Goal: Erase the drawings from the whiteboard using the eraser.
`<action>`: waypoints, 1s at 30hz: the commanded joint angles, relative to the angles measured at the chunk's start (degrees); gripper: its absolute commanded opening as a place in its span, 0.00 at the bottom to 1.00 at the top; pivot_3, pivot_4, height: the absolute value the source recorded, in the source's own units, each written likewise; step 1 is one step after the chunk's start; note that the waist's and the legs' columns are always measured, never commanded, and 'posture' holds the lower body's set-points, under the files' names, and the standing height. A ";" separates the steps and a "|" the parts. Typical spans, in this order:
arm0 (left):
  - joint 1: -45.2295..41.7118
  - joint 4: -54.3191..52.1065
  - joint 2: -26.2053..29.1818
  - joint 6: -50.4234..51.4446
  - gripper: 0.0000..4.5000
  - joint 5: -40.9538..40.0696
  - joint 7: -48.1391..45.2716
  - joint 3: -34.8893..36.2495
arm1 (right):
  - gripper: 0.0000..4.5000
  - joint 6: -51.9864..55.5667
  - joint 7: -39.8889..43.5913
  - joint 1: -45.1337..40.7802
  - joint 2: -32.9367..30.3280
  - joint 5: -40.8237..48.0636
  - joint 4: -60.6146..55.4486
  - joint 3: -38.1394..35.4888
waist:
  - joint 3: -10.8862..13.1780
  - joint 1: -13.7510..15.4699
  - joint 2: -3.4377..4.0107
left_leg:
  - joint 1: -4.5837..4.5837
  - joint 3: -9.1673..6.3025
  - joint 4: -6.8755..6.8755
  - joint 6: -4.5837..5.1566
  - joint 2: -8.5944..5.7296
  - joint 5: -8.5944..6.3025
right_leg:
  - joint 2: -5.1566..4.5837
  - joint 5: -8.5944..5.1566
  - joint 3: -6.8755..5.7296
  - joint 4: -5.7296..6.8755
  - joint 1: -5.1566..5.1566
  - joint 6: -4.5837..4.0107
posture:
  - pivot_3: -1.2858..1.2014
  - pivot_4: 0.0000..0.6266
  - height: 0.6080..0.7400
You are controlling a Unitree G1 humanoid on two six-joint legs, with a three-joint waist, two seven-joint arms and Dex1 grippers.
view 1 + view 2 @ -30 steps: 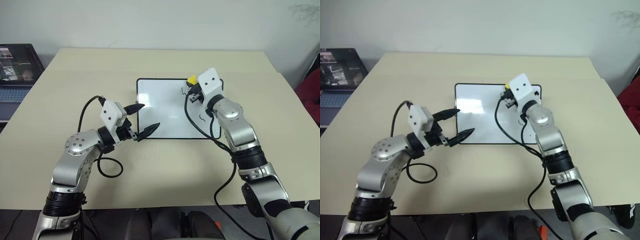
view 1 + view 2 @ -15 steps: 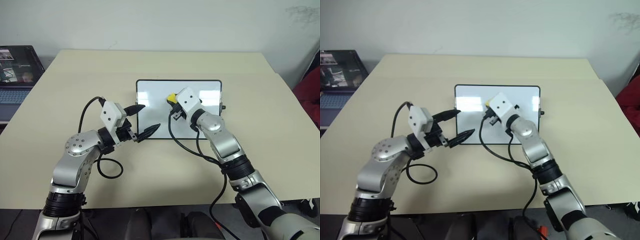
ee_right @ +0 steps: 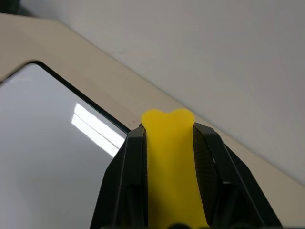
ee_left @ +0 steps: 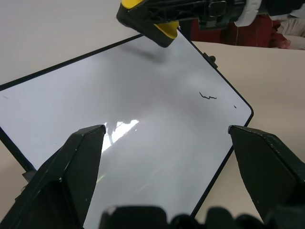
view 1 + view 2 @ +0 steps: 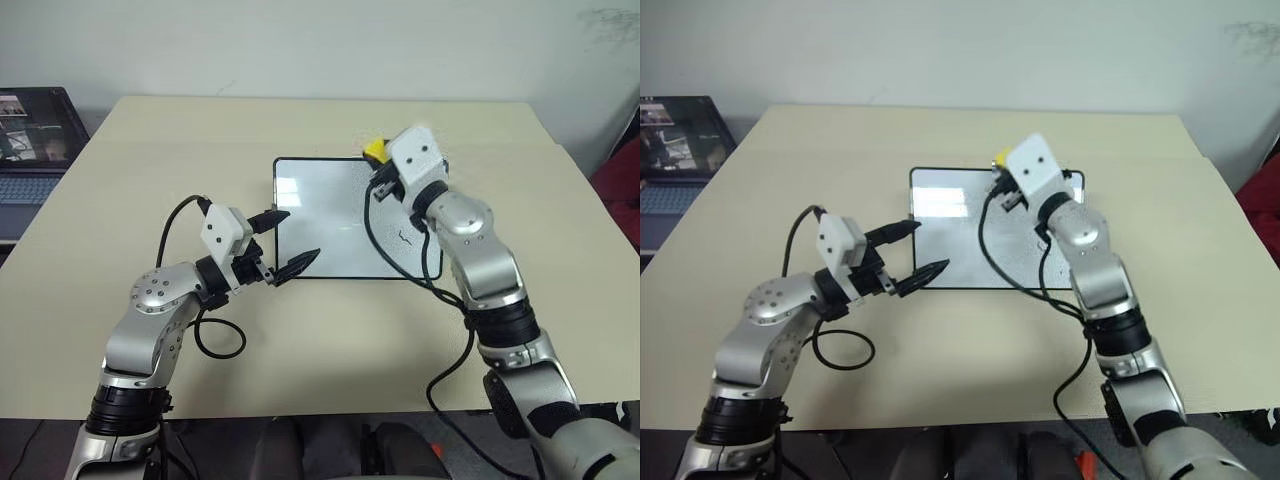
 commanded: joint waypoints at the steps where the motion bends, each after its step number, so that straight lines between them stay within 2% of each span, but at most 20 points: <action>1: -1.15 -0.85 -0.38 -1.41 1.00 0.14 -0.03 0.26 | 0.22 -2.40 -1.35 -2.48 -0.02 -0.85 3.49 -0.20 | 0.00 -0.01 0.00 | 0.00 0.00 0.00 0.00 -0.01 0.00 | 0.00 0.00 0.01 0.00 0.00 0.00 | 0.52 0.24 1.00; 8: -0.75 -1.24 -0.24 -1.32 1.00 0.17 -0.04 0.44 | 0.22 -4.17 -1.19 -1.97 1.42 -1.30 6.89 2.30 | 0.01 -0.14 0.02 | 0.01 -0.01 0.01 0.00 0.01 0.00 | 0.00 0.00 0.02 0.04 -0.01 0.00 | 0.52 0.24 1.00; 12: -0.09 -1.81 -0.22 -1.16 1.00 0.09 0.23 0.62 | 0.22 -3.06 1.42 3.62 2.81 -1.73 2.67 7.30 | 0.00 -0.12 0.01 | 0.02 -0.03 0.02 0.00 0.01 0.00 | 0.00 0.00 -0.02 0.04 0.03 0.00 | 0.52 0.24 1.00; 18: -0.12 -1.46 -0.57 -1.12 1.00 -0.01 0.73 0.55 | 0.22 -0.50 3.47 8.67 4.47 -1.61 -2.97 10.32 | 0.00 -0.08 0.01 | 0.02 -0.06 0.03 0.00 0.01 0.00 | 0.00 0.00 -0.06 0.08 0.04 0.00 | 0.52 0.24 1.00; 22: -0.25 -1.21 -0.79 -1.32 1.00 0.09 0.90 0.43 | 0.22 1.37 4.02 8.06 4.48 0.62 -8.68 7.07 | 0.02 -0.02 0.03 | 0.02 -0.08 0.03 0.00 -0.01 0.00 | 0.00 0.00 -0.11 0.11 0.04 0.01 | 0.52 0.24 1.00; 25: 0.00 -0.86 -1.25 -1.79 1.00 0.28 1.39 0.78 | 0.22 4.76 6.12 10.41 2.34 4.01 -19.01 3.29 | 0.02 0.26 0.03 | -0.04 -0.08 0.02 0.00 0.00 0.00 | 0.00 0.00 -0.10 0.04 0.01 0.01 | 0.52 0.24 1.00; 30: 3.36 -1.40 -2.77 -3.21 1.00 0.89 4.48 2.65 | 0.22 4.28 9.85 24.88 -1.68 11.17 -34.43 -2.25 | -0.03 0.45 -0.05 | -0.08 -0.07 -0.07 -0.02 0.00 -0.04 | -0.03 -0.01 -0.09 -0.34 0.12 0.03 | 0.52 0.24 1.00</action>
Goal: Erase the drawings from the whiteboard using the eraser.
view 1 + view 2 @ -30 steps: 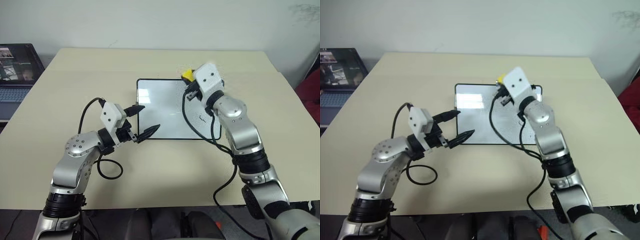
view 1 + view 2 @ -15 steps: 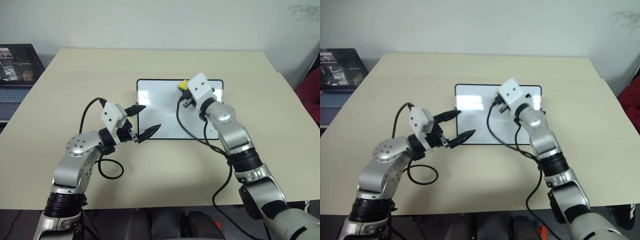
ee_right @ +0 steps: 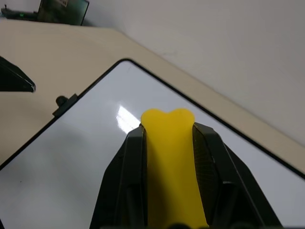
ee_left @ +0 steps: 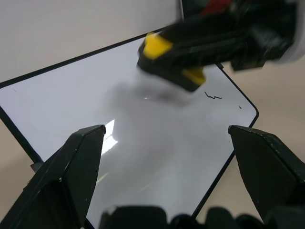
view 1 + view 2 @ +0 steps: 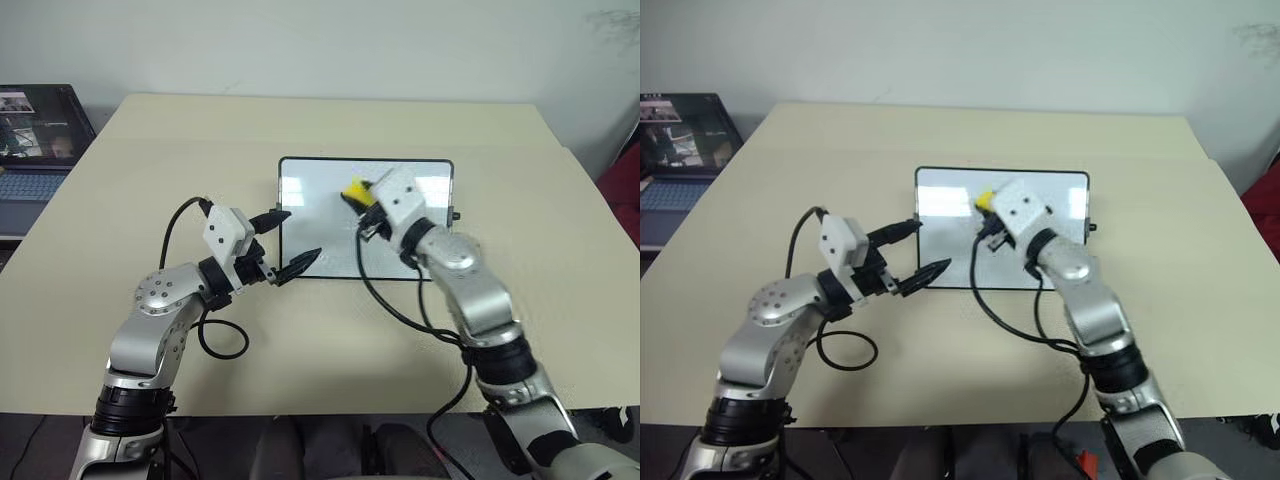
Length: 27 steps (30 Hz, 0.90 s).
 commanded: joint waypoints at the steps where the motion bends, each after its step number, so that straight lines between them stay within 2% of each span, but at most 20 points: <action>1: 2.08 -1.56 -0.82 -2.40 1.00 0.81 2.34 2.17 | 0.22 -0.87 1.76 7.66 -0.29 6.13 -8.53 -4.36 | 0.00 -0.18 0.00 | 0.00 0.00 -0.03 0.00 0.00 0.00 | 0.00 0.00 0.00 -0.04 0.00 0.00 | 0.52 0.24 1.00; 5: 6.01 -3.38 -1.77 -1.98 1.00 0.43 4.10 2.82 | 0.22 -4.68 0.33 19.62 -1.99 5.65 -12.33 -6.18 | 0.03 -0.59 0.04 | 0.05 0.01 -0.02 0.00 -0.02 0.00 | 0.00 0.00 0.06 0.13 -0.03 0.00 | 0.52 0.24 1.00; 13: 7.99 -5.86 -2.18 -2.24 1.00 0.83 5.33 1.72 | 0.22 -16.50 -4.30 33.27 -3.43 2.79 -10.94 -10.76 | 0.03 -0.48 0.04 | 0.10 -0.02 0.05 0.00 -0.06 0.01 | 0.02 -0.01 0.02 0.31 0.00 0.02 | 0.52 0.24 1.00; 20: 8.21 -6.24 -2.05 -2.89 1.00 1.56 4.89 1.11 | 0.22 -20.91 -5.60 37.99 -3.76 2.11 -8.76 -11.64 | 0.03 -0.50 0.03 | 0.12 -0.02 0.05 0.00 -0.05 0.01 | 0.05 -0.01 0.01 0.31 0.02 0.02 | 0.52 0.24 1.00; 27: 8.41 -6.56 -2.58 -2.75 1.00 1.64 5.22 0.79 | 0.22 -21.52 -6.22 37.64 -3.73 1.70 -8.38 -10.39 | 0.03 -0.47 0.03 | 0.12 -0.03 0.05 0.00 -0.06 0.01 | 0.05 -0.01 0.01 0.31 0.03 0.02 | 0.52 0.24 1.00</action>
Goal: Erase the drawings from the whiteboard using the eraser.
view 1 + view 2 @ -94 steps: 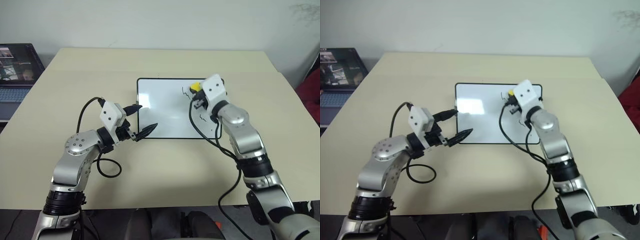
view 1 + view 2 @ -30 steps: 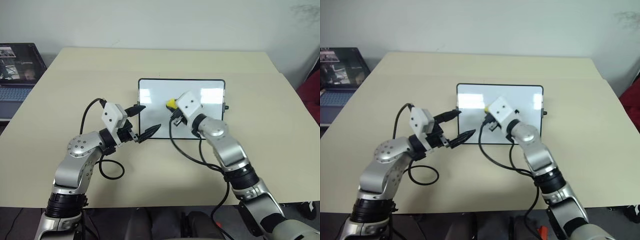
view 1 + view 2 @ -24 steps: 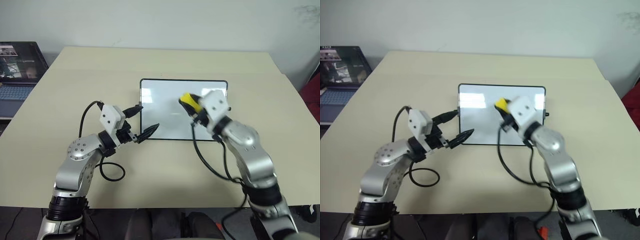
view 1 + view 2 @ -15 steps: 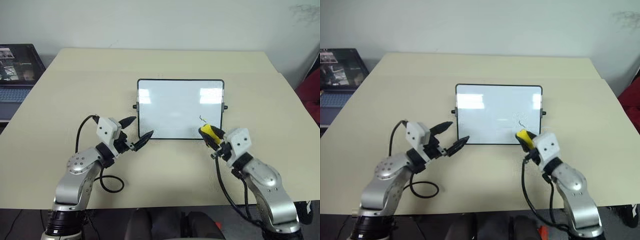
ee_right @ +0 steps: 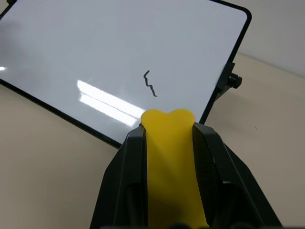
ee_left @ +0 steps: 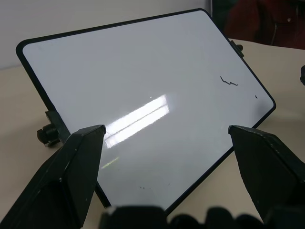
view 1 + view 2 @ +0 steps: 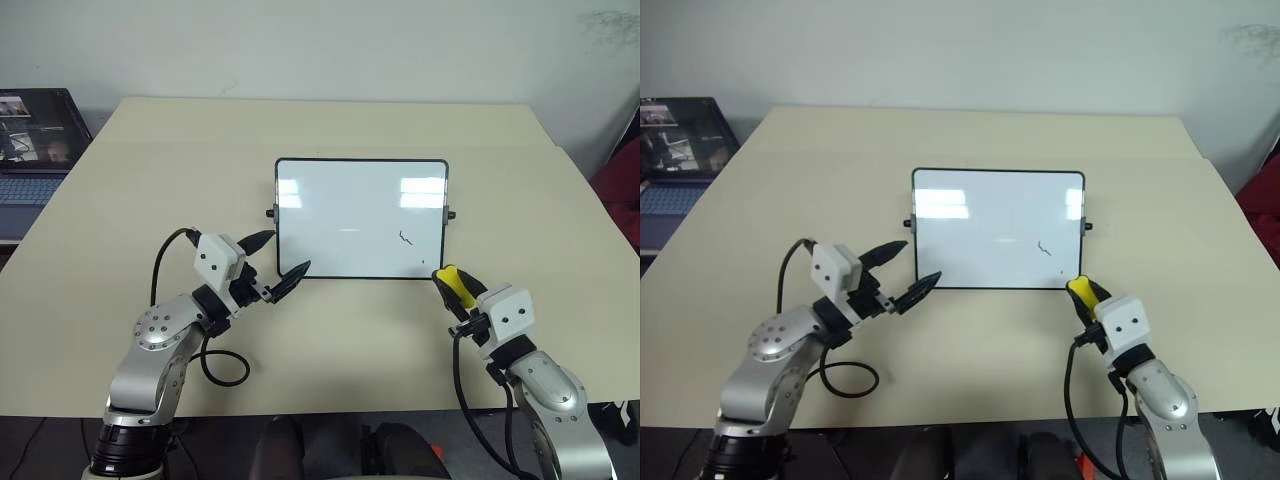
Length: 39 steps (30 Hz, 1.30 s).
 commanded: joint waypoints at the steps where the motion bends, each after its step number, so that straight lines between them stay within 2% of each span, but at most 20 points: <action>1: 0.04 -2.53 -0.50 -1.26 1.00 0.03 0.33 -0.04 | 0.22 -1.25 -0.41 -0.78 -0.32 -0.15 -0.54 -0.17 | 0.00 0.00 0.00 | 0.00 0.01 0.00 0.00 0.00 0.00 | 0.00 0.00 0.01 0.00 0.00 0.00 | 0.52 0.24 1.00; 10: 1.02 -2.79 -0.87 -1.56 1.00 0.38 0.35 -0.04 | 0.22 -0.96 0.11 -0.68 -1.06 -0.47 -1.45 0.28 | 0.00 0.03 0.00 | 0.00 0.01 0.00 0.00 0.00 0.00 | 0.00 0.00 0.01 0.00 0.00 -0.01 | 0.52 0.24 1.00; 14: 0.43 -2.08 -0.69 -1.44 1.00 0.37 -0.45 -0.53 | 0.22 0.50 -0.71 -7.55 -0.09 -1.65 -0.97 2.45 | 0.00 -0.25 0.01 | 0.01 0.01 0.02 0.00 0.00 0.00 | 0.00 0.00 0.04 0.05 -0.02 -0.01 | 0.52 0.24 1.00; 22: -2.62 -2.19 0.93 0.80 1.00 -1.15 -5.01 -3.08 | 0.22 -1.56 -1.22 -20.35 0.08 -5.21 9.49 6.12 | -0.01 0.27 0.00 | 0.02 0.01 0.05 0.00 -0.04 0.00 | 0.01 0.01 0.02 0.02 0.03 -0.02 | 0.52 0.24 1.00; 27: -4.56 -2.07 3.01 1.50 1.00 -1.97 -8.95 -3.76 | 0.22 -5.65 -3.88 -26.20 0.17 -7.77 18.14 6.02 | 0.00 0.15 0.01 | 0.02 0.00 0.05 0.00 -0.01 0.01 | 0.03 0.01 0.01 0.03 0.01 -0.02 | 0.52 0.24 1.00; 39: -6.32 -4.08 7.67 4.86 1.00 -4.04 -16.98 -6.32 | 0.22 -8.55 -4.92 -36.18 0.14 -8.72 29.43 6.63 | 0.01 0.05 0.03 | 0.02 0.04 0.06 0.00 0.00 0.01 | 0.02 0.02 0.06 0.04 0.00 -0.02 | 0.52 0.24 1.00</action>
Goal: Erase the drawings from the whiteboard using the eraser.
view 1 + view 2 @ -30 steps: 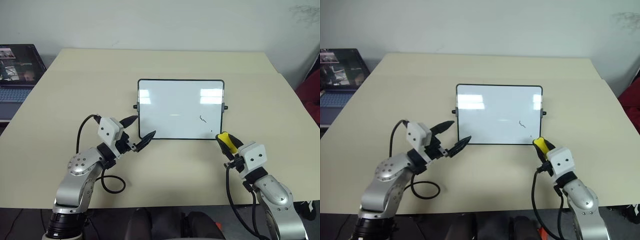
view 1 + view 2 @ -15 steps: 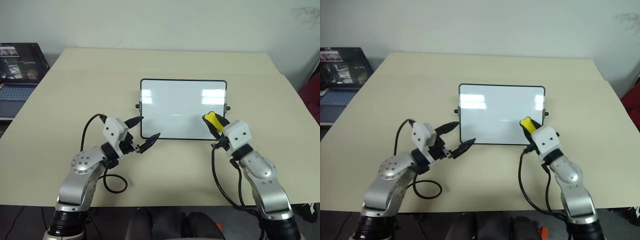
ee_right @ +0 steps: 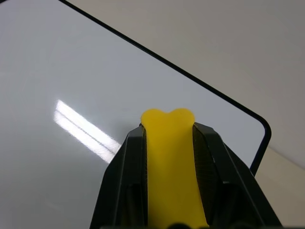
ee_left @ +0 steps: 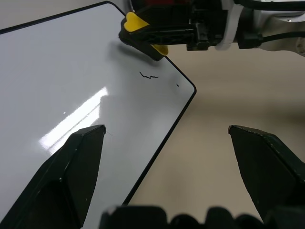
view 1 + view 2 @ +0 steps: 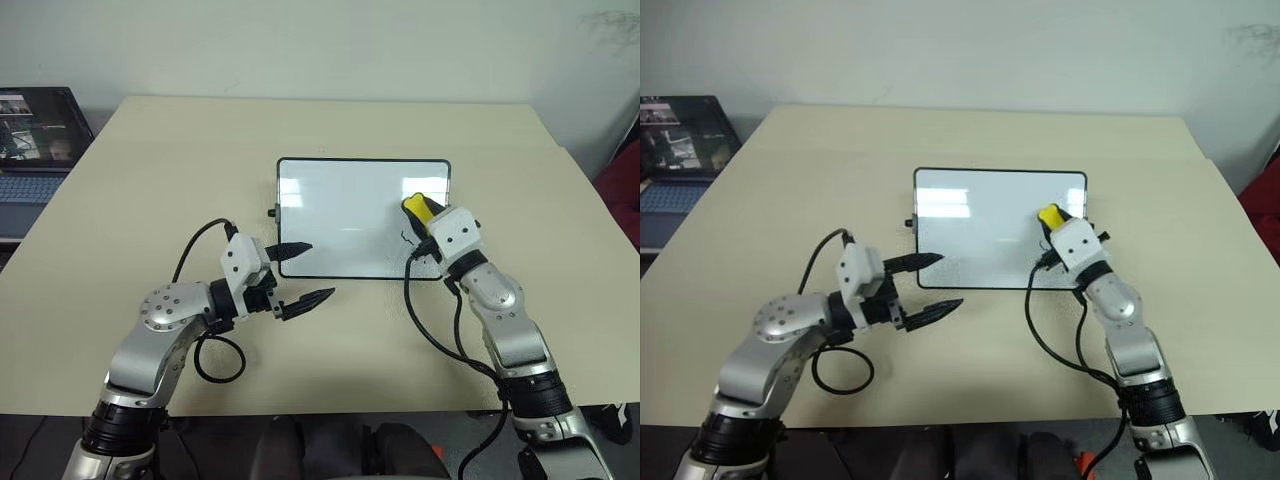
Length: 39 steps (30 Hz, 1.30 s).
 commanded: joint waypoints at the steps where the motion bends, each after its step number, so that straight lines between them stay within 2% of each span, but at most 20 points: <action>1: -0.44 -3.91 1.50 1.13 1.00 -1.93 -2.18 -0.66 | 0.22 -2.34 -0.02 -1.44 0.22 -0.54 1.47 0.42 | 0.00 -0.02 0.00 | 0.00 0.00 0.00 0.00 0.00 0.00 | 0.00 0.00 0.00 0.00 0.00 0.00 | 0.52 0.24 1.00; 12: -0.88 -3.63 2.58 1.91 1.00 -2.43 -3.26 0.14 | 0.22 -2.22 2.18 3.88 0.13 -1.85 3.17 4.70 | -0.02 -0.01 -0.01 | 0.02 -0.02 0.02 0.00 0.01 0.00 | 0.00 0.00 -0.01 0.04 0.02 0.00 | 0.52 0.24 1.00; 24: -0.38 -1.40 2.50 -0.12 1.00 -1.73 -4.36 0.35 | 0.22 1.44 -0.14 10.78 -2.87 -2.70 3.35 0.49 | -0.12 0.32 -0.11 | 0.13 -0.06 0.07 0.01 -0.01 0.01 | -0.03 0.00 -0.10 0.08 0.19 0.00 | 0.52 0.24 1.00; 29: -0.15 -0.98 2.42 -0.70 1.00 -1.72 -4.33 0.39 | 0.22 1.20 -0.42 14.25 -4.08 -2.81 2.51 -0.40 | -0.11 0.01 -0.12 | 0.99 -0.07 0.04 0.03 -0.01 -0.01 | -0.13 -0.04 -0.10 -0.02 0.99 0.06 | 0.52 0.24 1.00; 32: 0.02 -1.00 2.43 -0.86 1.00 -1.78 -4.22 0.37 | 0.22 0.58 -0.31 15.61 -4.58 -3.11 2.09 -0.08 | -0.12 -0.14 -0.13 | 1.11 -0.07 0.03 0.06 0.00 0.02 | -0.26 -0.06 -0.06 0.00 1.06 0.11 | 0.52 0.24 1.00; 39: 0.44 -1.06 2.47 -0.96 1.00 -1.86 -3.95 0.61 | 0.22 4.73 2.82 11.67 -1.99 1.59 -11.91 0.47 | -0.03 -0.27 -0.01 | 0.98 -0.06 0.01 0.09 0.00 0.04 | -0.24 -0.05 0.00 0.00 0.92 0.08 | 0.52 0.24 1.00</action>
